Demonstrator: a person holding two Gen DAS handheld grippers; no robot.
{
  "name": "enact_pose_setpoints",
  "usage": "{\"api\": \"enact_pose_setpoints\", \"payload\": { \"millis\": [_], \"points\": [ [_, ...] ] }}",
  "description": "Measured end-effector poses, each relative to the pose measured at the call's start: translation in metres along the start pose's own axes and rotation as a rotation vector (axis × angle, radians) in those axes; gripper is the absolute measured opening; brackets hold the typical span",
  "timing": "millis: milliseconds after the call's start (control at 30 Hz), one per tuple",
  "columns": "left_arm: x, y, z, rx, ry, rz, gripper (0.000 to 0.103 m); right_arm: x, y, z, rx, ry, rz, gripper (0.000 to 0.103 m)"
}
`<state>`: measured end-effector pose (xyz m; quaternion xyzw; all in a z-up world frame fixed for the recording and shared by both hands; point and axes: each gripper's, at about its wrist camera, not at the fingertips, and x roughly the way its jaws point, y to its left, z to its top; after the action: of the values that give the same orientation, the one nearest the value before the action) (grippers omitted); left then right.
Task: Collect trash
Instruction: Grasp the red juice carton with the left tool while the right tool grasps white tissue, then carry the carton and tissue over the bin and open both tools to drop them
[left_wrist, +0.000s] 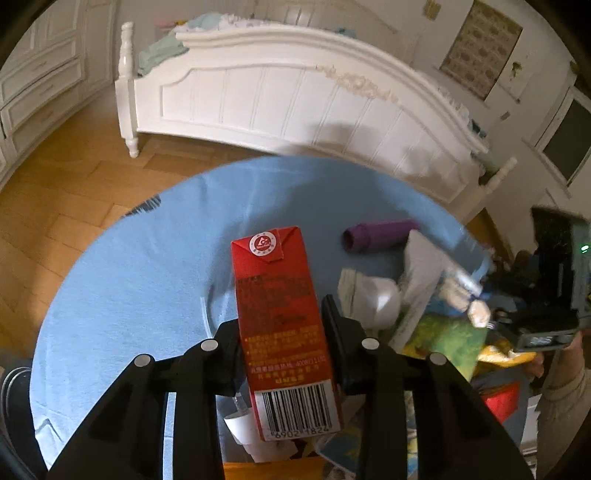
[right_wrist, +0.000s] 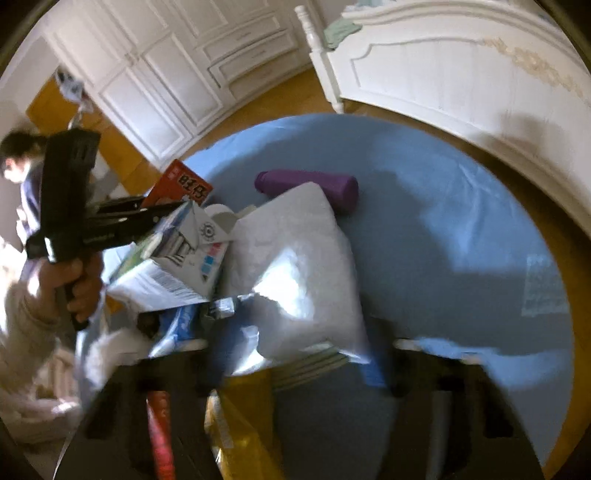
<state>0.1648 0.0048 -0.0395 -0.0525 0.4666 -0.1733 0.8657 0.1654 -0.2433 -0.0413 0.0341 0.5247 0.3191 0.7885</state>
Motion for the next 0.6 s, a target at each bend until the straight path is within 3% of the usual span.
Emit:
{"api": "enact_pose_setpoints", "payload": {
  "millis": [133,367,467,600],
  "points": [
    [-0.020,-0.006,0.003,0.014,-0.081,-0.023,0.035,-0.018,0.000,-0.017,0.043,-0.088,-0.002,0.034],
    [-0.064,-0.008,-0.006,0.005,-0.191,-0.065,0.035,-0.089,0.004,-0.057,0.218,-0.372,0.085,0.034],
    [-0.085,-0.005,-0.016,-0.017,-0.234,-0.092,0.035,-0.107,0.014,-0.070,0.252,-0.427,0.158,0.034],
    [-0.113,0.004,-0.034,-0.042,-0.286,-0.105,0.035,-0.123,0.036,-0.074,0.244,-0.453,0.189,0.034]
  ]
}}
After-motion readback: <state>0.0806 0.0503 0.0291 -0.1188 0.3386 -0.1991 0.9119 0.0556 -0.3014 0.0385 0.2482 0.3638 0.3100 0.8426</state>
